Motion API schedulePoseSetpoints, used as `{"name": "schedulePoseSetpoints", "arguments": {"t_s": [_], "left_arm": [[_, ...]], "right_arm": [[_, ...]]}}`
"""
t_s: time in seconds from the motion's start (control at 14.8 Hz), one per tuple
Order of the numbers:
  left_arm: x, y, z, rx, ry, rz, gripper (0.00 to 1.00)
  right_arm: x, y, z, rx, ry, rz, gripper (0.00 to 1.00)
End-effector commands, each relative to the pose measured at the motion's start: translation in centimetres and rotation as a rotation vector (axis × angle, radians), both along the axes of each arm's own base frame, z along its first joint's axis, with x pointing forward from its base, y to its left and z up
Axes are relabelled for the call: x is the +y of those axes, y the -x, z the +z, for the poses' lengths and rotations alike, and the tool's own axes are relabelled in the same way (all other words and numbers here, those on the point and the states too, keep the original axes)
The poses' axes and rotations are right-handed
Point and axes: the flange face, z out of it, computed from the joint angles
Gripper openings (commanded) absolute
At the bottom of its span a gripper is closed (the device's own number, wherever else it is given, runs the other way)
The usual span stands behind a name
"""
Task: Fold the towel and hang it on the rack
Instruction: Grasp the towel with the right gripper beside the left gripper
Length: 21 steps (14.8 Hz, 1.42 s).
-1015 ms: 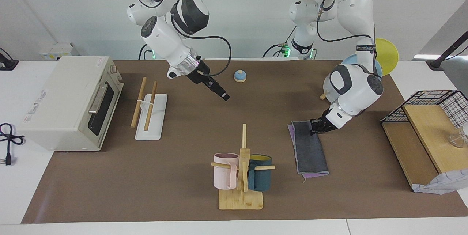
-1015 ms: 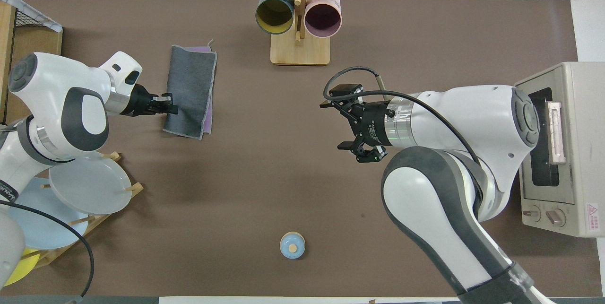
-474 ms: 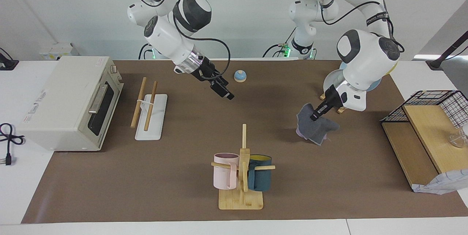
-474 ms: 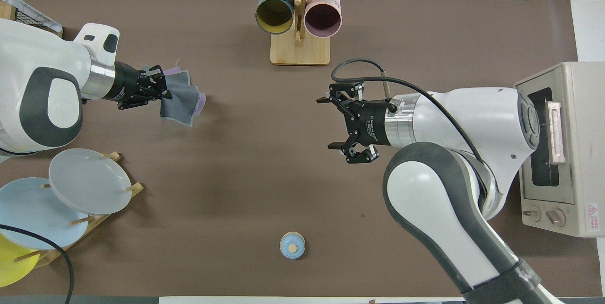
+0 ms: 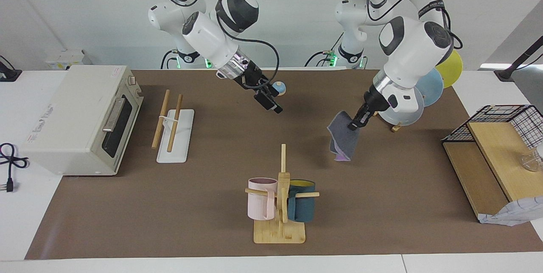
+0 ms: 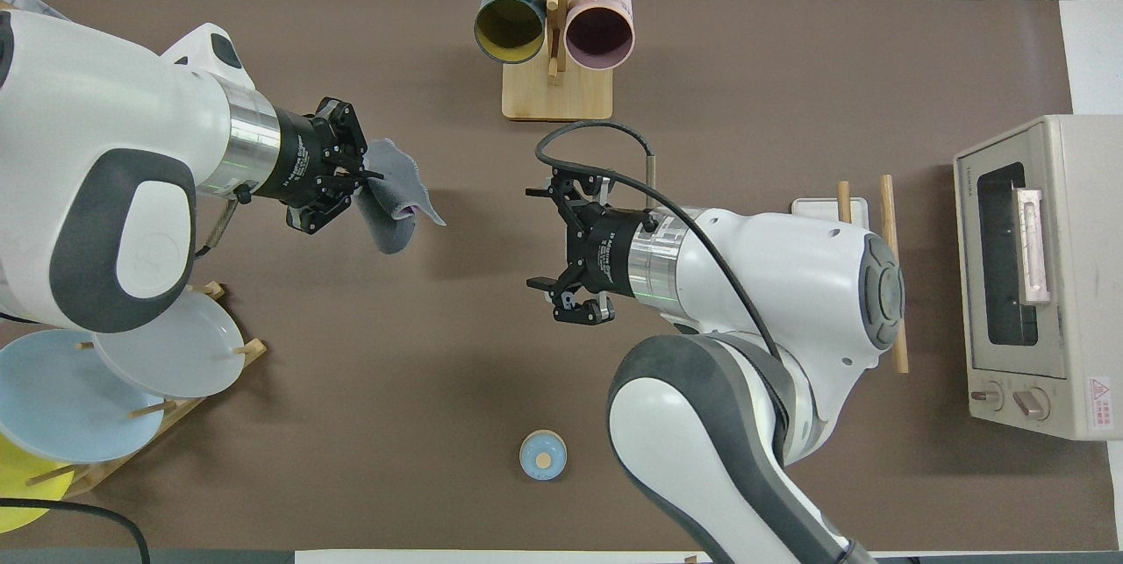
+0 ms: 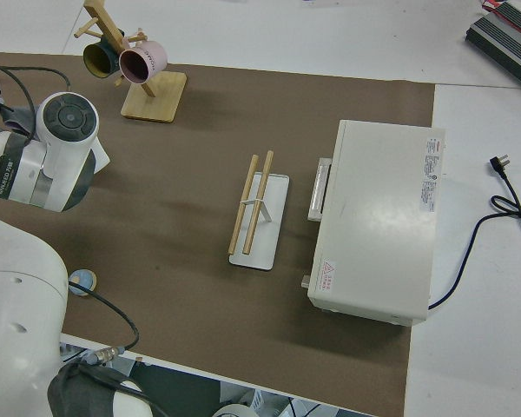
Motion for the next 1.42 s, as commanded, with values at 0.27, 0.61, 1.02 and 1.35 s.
{"name": "schedulePoseSetpoints", "arguments": {"t_s": [0.27,0.61,1.02,1.35], "left_arm": [[-1.2,1.7,1.1,0.115,0.106,0.254,0.0],[-2.9,2.9,1.2,0.134,0.129,0.332,0.0],[-3.3,3.0,1.1,0.143,0.137,0.382,0.0],[-3.2,3.0,1.1,0.146,0.138,0.396,0.0]], "right_arm": [[4.1,0.1,-0.8,-0.024,-0.014,-0.013,1.0],[4.9,-2.3,1.1,-0.047,-0.045,-0.029,1.0],[5.8,-3.4,1.0,-0.036,-0.08,-0.061,1.0],[6.9,-3.5,-1.4,-0.022,-0.052,-0.047,1.0]]}}
